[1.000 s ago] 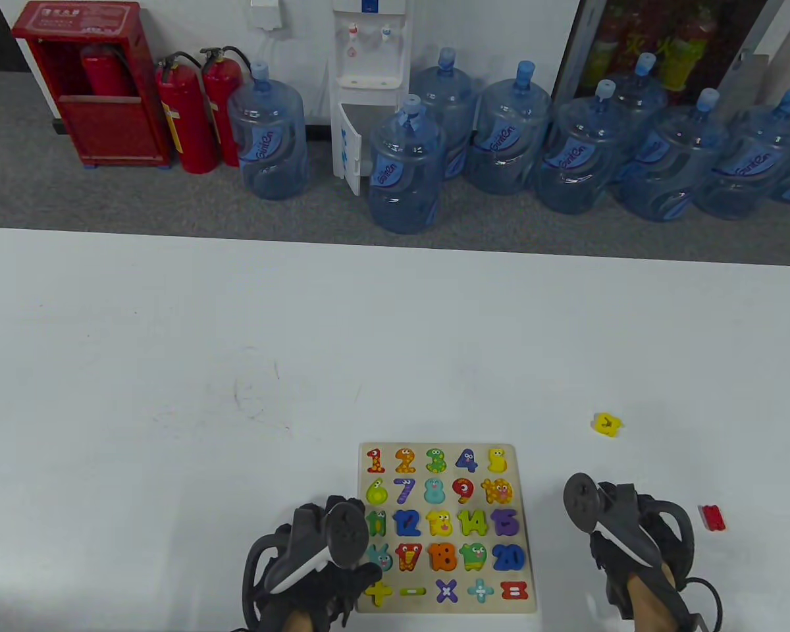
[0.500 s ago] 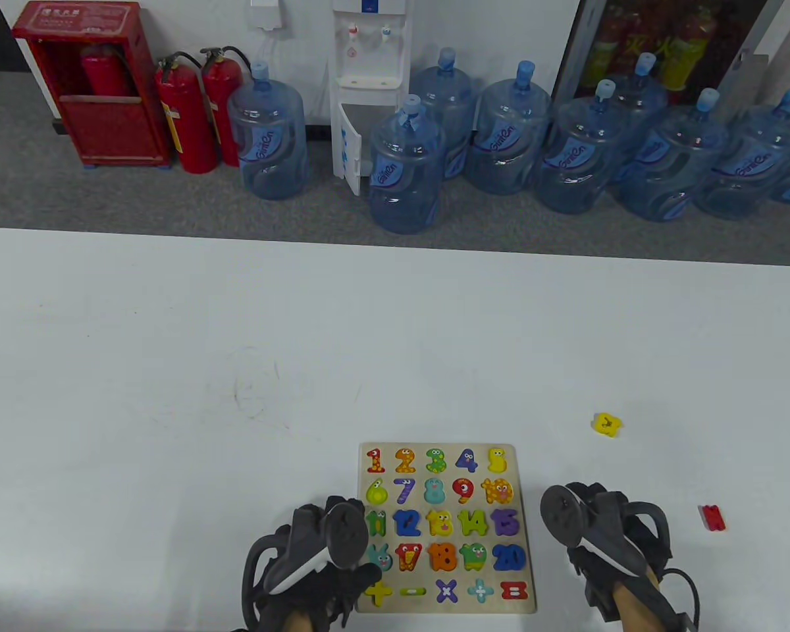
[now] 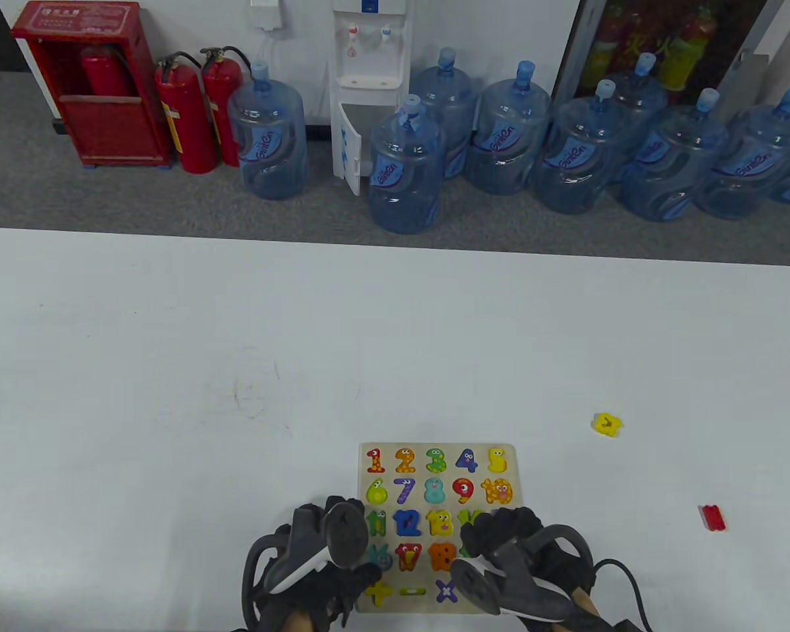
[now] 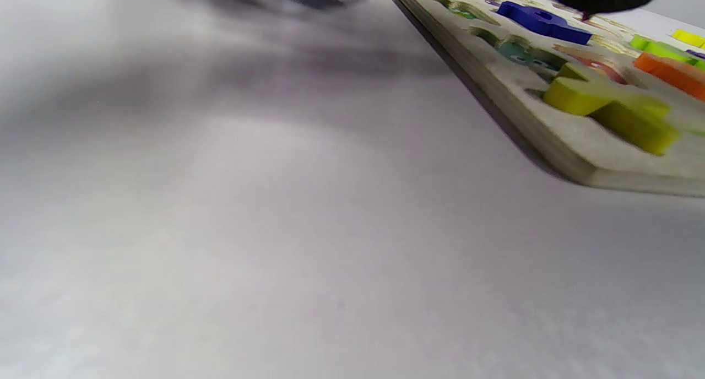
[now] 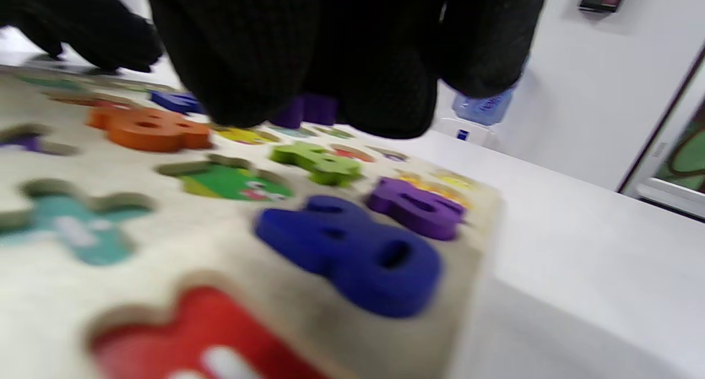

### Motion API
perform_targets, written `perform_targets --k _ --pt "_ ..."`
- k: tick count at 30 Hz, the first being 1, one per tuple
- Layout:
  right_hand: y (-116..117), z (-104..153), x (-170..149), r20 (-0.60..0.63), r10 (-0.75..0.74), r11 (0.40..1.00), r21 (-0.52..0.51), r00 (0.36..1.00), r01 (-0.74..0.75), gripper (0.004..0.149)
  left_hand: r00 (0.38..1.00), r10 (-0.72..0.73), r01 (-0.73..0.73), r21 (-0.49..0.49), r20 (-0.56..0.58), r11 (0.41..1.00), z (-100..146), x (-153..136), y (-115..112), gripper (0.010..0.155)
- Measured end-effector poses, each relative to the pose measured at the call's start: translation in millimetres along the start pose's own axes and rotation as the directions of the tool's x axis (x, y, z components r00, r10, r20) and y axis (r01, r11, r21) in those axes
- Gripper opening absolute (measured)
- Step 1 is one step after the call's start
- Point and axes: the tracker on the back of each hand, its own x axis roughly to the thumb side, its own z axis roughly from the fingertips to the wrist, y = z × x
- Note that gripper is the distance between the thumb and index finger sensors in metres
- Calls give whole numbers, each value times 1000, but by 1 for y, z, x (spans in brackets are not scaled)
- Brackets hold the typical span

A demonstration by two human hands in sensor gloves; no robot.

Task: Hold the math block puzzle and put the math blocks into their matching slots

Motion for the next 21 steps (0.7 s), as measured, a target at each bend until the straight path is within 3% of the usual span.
perform_targets --k 10,21 --pt "-4 4 34 137 -65 998 29 988 62 49 1000 -1 1 -2 -1 1000 0 1 0 85" --pt "2 3 48 157 -10 1000 21 988 7 51 1000 -2 2 -7 -3 1000 0 1 1 85"
